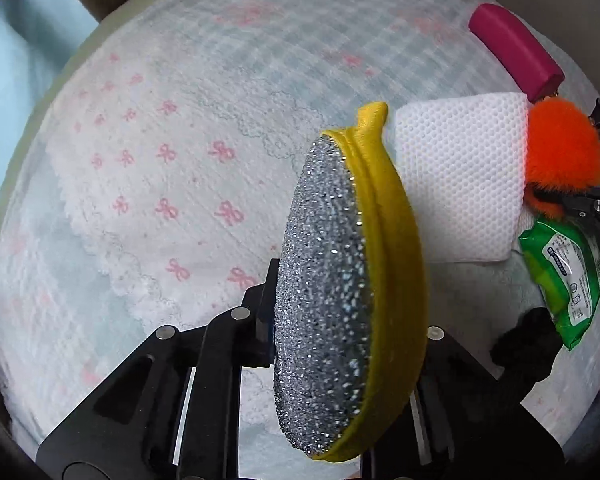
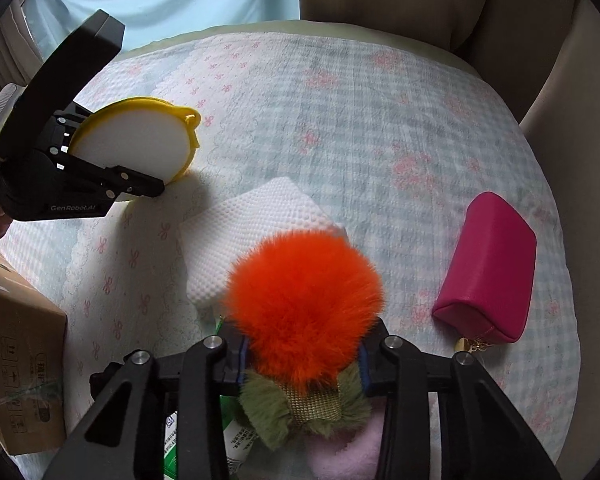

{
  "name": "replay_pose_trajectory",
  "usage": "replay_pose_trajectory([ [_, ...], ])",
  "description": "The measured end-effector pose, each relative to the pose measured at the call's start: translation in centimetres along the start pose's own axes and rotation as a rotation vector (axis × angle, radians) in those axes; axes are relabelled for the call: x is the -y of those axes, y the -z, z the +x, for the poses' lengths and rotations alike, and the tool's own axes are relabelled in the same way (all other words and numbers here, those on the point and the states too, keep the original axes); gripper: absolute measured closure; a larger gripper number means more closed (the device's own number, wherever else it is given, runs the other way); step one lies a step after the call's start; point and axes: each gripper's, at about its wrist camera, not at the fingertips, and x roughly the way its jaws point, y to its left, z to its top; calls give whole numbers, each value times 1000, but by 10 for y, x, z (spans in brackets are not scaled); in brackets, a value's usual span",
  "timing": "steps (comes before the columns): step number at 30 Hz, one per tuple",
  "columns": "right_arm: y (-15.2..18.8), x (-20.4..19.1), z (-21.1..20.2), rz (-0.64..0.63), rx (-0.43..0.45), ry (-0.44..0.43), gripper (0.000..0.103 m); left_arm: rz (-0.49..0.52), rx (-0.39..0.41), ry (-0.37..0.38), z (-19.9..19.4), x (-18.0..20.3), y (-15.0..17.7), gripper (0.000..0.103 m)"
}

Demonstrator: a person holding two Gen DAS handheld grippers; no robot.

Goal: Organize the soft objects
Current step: 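Carry sponge and pompom to the cardboard box with both tools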

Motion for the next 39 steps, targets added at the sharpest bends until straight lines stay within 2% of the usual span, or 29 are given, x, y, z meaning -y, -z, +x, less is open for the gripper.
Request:
replay_pose_trajectory([
  [6,-8,4,-14,36,39,11,67,-77,53,23,-14,-20,8,89],
  [12,-13,7,-43,60,85,32,67,-130,111,30,-47,-26,20,89],
  [15,-16,6,-66,64,111,40,67,-149,136,25,-74,-27,32,89],
  [16,-17,5,-74,63,120,42,67,-154,145,20,-86,-17,19,89],
  [19,-18,-1,-101,55,148,44,67,-174,178,5,-117,-11,9,89],
  [25,-19,-24,-164,35,199,38,67,-232,252,-24,-186,-7,26,89],
  [31,-23,-56,-229,-19,247,0,67,-317,312,-65,-259,-2,62,89],
  [39,-35,-128,-285,-117,269,-112,67,-494,360,-146,-349,-2,141,89],
])
